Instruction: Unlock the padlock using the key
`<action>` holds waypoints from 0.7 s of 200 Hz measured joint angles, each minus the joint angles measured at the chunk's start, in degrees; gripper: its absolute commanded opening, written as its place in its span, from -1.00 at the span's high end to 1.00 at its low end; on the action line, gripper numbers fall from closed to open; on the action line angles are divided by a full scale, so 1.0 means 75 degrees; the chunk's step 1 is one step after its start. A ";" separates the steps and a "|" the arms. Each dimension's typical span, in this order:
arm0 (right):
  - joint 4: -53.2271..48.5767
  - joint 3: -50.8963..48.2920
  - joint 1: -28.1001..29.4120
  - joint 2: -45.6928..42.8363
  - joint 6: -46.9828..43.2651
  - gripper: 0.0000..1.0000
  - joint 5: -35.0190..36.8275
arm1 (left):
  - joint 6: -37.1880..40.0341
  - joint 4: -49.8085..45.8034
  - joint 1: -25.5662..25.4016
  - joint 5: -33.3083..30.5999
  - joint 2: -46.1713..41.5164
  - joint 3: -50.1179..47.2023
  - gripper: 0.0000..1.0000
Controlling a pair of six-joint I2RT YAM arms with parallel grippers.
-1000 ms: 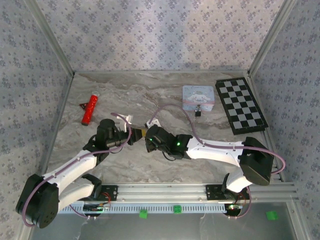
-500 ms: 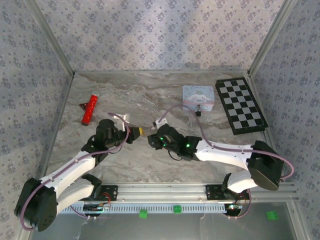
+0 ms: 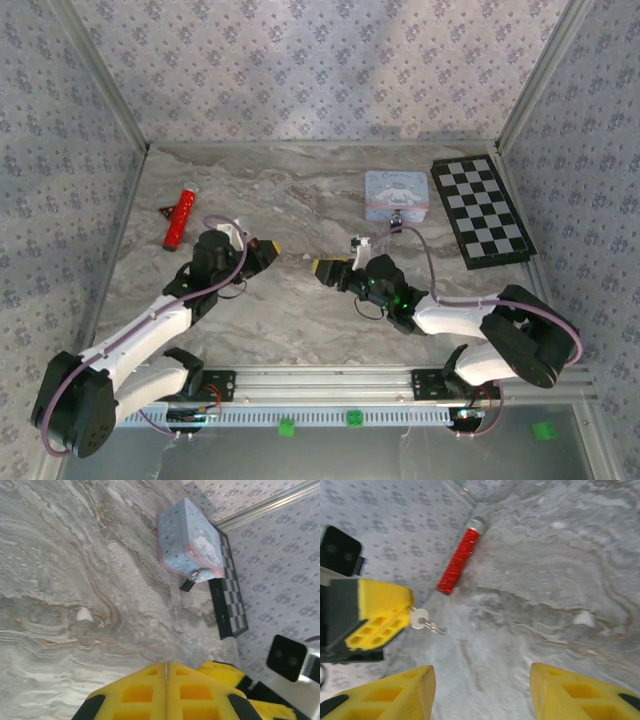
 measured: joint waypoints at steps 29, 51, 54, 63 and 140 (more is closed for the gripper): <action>0.0475 0.0175 -0.0169 0.0006 0.0361 -0.32 -0.0801 | -0.0495 0.0291 -0.0431 -0.0044 0.0050 0.0146 1.00; 0.0609 0.0303 -0.0289 -0.0087 0.0478 -0.35 -0.1265 | -0.0699 0.0568 -0.0726 -0.0067 0.0055 0.0152 1.00; 0.0612 0.0315 -0.0300 -0.0111 0.0498 -0.35 -0.1303 | -0.0702 0.0600 -0.0749 -0.0073 0.0055 0.0152 1.00; 0.0615 0.0335 -0.0321 -0.0198 0.0527 -0.35 -0.1384 | -0.0772 0.0740 -0.0816 -0.0090 0.0058 0.0152 1.00; 0.1075 0.0300 -0.0845 -0.0554 0.0895 -0.39 -0.1955 | -0.1125 0.2177 -0.1003 0.0003 0.0417 0.0152 1.00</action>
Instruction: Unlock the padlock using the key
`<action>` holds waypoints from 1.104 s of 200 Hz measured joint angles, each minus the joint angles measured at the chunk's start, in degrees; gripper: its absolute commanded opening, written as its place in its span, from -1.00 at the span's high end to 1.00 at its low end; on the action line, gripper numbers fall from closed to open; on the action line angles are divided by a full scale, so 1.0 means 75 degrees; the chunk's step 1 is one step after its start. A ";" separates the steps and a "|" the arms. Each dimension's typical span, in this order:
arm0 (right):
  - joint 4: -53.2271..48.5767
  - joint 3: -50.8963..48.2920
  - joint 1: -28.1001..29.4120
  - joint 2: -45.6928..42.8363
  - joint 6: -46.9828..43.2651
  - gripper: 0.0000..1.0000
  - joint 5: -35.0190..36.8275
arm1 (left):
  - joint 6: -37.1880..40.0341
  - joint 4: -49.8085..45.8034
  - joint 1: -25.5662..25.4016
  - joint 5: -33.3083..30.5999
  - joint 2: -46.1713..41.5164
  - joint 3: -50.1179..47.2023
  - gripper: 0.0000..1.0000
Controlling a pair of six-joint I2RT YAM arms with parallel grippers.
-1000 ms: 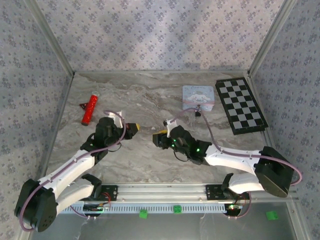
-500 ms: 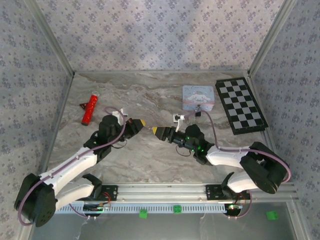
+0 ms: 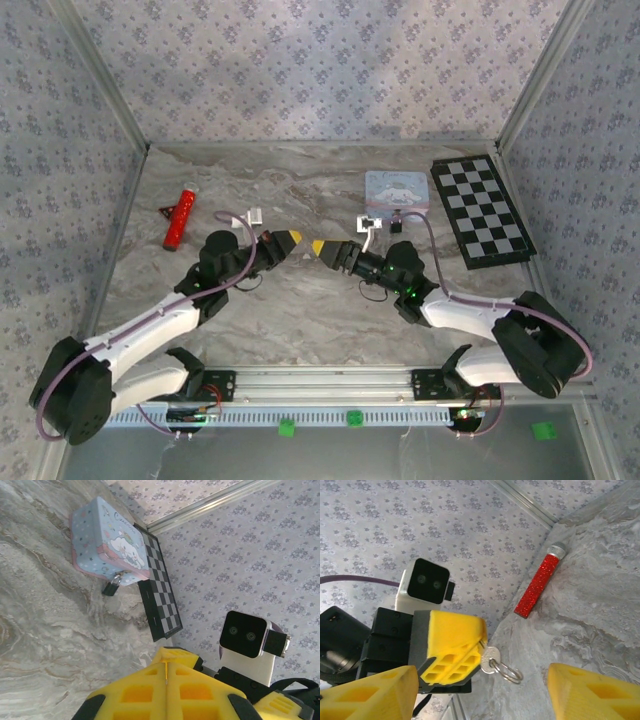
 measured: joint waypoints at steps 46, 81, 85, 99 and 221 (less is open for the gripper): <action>0.0105 0.0003 -0.0015 -0.0096 0.0140 -0.34 -0.0300 | -0.0041 0.0551 -0.0195 0.0268 0.0437 0.0122 1.00; 0.0102 0.0000 -0.0067 -0.0306 0.0178 -0.27 -0.0303 | -0.0140 0.0804 -0.0286 0.0353 0.0586 0.0230 1.00; 0.0105 0.0000 -0.0079 -0.0338 0.0175 -0.26 -0.0306 | -0.0143 0.0807 -0.0291 0.0364 0.0603 0.0251 1.00; 0.0111 0.0000 -0.0122 -0.0431 0.0198 -0.22 -0.0353 | -0.0198 0.0871 -0.0294 0.0385 0.0664 0.0318 1.00; 0.0038 0.0000 -0.0329 -0.0452 0.0332 0.28 -0.0420 | -0.0367 0.1023 -0.0475 0.0466 0.0831 0.0487 1.00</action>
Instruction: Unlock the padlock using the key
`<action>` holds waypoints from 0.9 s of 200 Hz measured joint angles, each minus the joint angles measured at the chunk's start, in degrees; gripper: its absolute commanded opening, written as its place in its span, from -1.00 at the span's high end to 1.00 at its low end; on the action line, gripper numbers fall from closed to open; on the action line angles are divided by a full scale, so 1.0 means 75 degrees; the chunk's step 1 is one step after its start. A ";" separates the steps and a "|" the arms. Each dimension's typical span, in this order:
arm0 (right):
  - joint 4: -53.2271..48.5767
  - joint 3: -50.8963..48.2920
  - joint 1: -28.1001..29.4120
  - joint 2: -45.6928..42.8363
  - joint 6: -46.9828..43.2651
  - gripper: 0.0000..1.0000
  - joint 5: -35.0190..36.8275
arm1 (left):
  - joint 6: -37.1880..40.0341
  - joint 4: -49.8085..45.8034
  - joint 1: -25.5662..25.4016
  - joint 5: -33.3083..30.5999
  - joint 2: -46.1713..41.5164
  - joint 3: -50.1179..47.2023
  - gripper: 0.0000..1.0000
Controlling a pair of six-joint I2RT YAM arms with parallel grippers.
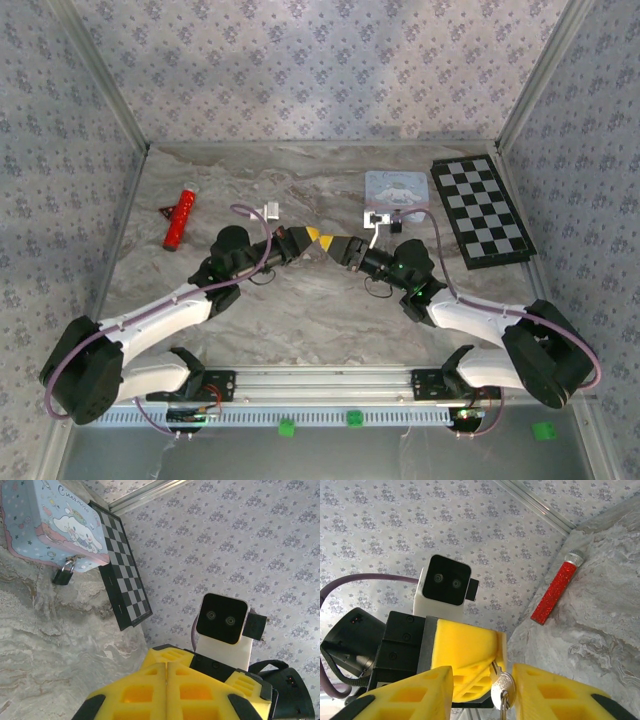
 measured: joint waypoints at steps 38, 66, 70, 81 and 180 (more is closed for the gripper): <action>0.0006 0.0000 -0.0009 0.0073 0.0035 0.35 -0.0020 | 0.0000 0.0000 -0.0006 -0.0003 0.0000 0.0000 1.00; 0.0009 0.0000 -0.0015 0.0221 0.0096 0.37 -0.0090 | 0.0000 0.0000 -0.0006 0.0015 0.0006 0.0000 1.00; 0.0009 0.0000 -0.0015 0.0242 0.0114 0.38 -0.0108 | 0.0000 0.0000 -0.0003 0.0023 0.0006 0.0000 1.00; 0.0012 0.0000 -0.0017 0.0277 0.0152 0.41 -0.0122 | 0.0000 0.0003 -0.0006 0.0029 0.0006 0.0003 1.00; 0.0195 -0.0047 -0.0070 0.0300 0.0265 0.71 -0.0192 | 0.0003 -0.0003 -0.0006 0.0050 0.0006 0.0006 1.00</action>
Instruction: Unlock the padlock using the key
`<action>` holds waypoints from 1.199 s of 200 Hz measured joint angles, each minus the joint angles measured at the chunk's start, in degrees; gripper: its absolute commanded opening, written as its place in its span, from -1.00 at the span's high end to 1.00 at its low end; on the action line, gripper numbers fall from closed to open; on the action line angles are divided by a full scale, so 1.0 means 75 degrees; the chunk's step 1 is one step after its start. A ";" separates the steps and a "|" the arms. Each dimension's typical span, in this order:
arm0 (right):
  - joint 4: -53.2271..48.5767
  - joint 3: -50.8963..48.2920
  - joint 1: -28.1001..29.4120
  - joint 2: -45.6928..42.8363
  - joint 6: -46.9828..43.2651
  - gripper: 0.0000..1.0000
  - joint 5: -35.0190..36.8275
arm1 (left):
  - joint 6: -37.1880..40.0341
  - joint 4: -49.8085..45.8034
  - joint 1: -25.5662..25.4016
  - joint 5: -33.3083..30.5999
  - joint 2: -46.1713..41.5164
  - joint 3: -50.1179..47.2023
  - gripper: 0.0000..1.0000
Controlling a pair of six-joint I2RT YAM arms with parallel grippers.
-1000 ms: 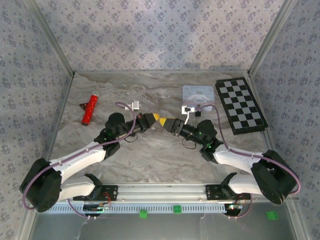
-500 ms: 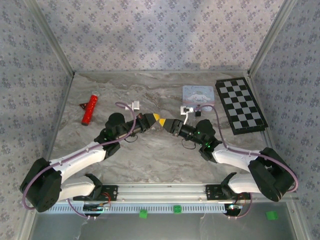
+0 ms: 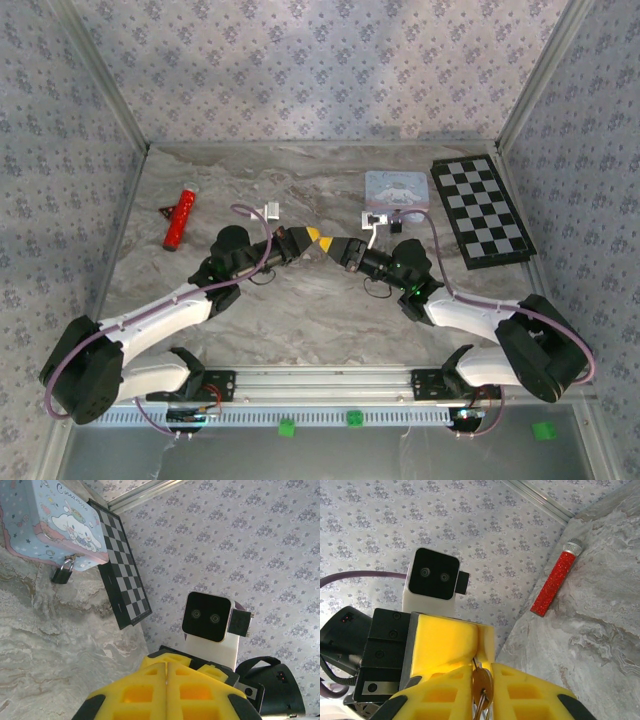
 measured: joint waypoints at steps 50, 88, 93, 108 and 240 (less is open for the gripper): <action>0.0099 -0.0082 -0.0012 0.0000 0.0000 0.81 0.0003 | 0.0000 -0.0006 -0.0006 0.0000 0.0000 0.0000 1.00; 0.0152 -0.0105 -0.0015 0.0000 0.0067 0.88 0.0003 | 0.0003 -0.0017 -0.0006 -0.0003 0.0000 0.0000 1.00; 0.0149 -0.0105 -0.0017 0.0000 0.0082 0.89 0.0003 | 0.0003 -0.0026 -0.0006 -0.0003 0.0000 0.0000 1.00; 0.0146 -0.0105 -0.0017 0.0000 0.0087 0.92 0.0006 | 0.0009 -0.0032 -0.0006 0.0000 0.0000 0.0000 0.94; -0.2760 -0.0192 -0.0166 -0.1725 -0.0918 1.00 0.0592 | 0.1314 -0.1909 0.1585 -0.0026 -0.1626 0.0000 -0.29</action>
